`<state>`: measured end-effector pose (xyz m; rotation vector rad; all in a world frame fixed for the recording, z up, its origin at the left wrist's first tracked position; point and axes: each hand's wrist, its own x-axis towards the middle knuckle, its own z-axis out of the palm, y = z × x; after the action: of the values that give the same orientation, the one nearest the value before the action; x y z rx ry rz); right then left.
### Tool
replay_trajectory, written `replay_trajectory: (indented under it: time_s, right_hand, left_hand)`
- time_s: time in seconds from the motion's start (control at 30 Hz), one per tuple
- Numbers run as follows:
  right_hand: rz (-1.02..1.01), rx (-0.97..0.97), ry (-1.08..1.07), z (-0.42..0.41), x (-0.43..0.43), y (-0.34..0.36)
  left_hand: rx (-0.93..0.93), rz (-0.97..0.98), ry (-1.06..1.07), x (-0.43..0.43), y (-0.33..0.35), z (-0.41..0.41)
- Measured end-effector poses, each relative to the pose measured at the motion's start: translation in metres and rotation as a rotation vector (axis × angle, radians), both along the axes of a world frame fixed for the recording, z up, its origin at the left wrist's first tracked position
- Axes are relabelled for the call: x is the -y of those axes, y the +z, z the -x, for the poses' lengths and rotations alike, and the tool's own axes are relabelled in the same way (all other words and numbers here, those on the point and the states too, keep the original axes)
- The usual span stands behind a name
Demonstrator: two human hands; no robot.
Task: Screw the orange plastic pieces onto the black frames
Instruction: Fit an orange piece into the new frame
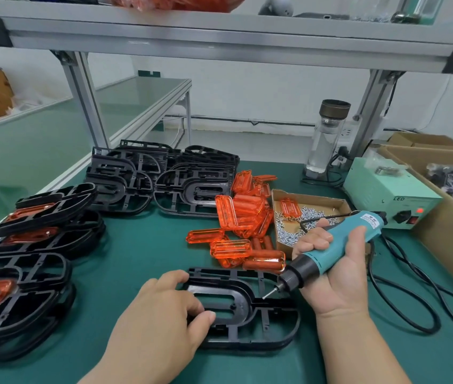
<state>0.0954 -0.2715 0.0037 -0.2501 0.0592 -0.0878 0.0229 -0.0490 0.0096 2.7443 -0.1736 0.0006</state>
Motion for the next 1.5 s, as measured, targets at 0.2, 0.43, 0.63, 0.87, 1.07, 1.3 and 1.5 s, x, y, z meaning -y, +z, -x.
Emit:
replay_trajectory:
  time_s: [0.2,0.43,0.63,0.87,1.07,1.3,1.5]
  right_hand:
    - [0.01,-0.002,0.008,0.001,-0.003,0.0]
    - [0.012,-0.017,0.015,0.0,-0.003,0.0]
    - [0.013,-0.021,0.026,-0.002,-0.003,-0.002]
    - [0.025,-0.04,0.026,-0.002,-0.004,-0.002]
    - [0.038,-0.043,0.025,-0.003,-0.005,-0.002]
    - [0.046,-0.053,0.03,-0.006,-0.005,-0.003]
    - [0.038,-0.055,0.033,-0.007,-0.004,-0.003]
  left_hand:
    - [0.009,0.001,-0.01,0.004,0.006,0.003]
    - [0.035,-0.077,-0.022,0.006,0.013,0.006]
    - [-0.003,-0.111,-0.084,0.003,0.018,0.004]
    - [-0.107,-0.069,-0.094,-0.003,0.024,-0.005]
    - [0.07,0.119,0.082,-0.003,0.019,-0.069]
    - [-0.023,0.061,0.099,0.003,-0.001,-0.13]
    - [-0.071,-0.045,0.018,-0.004,0.001,-0.138]
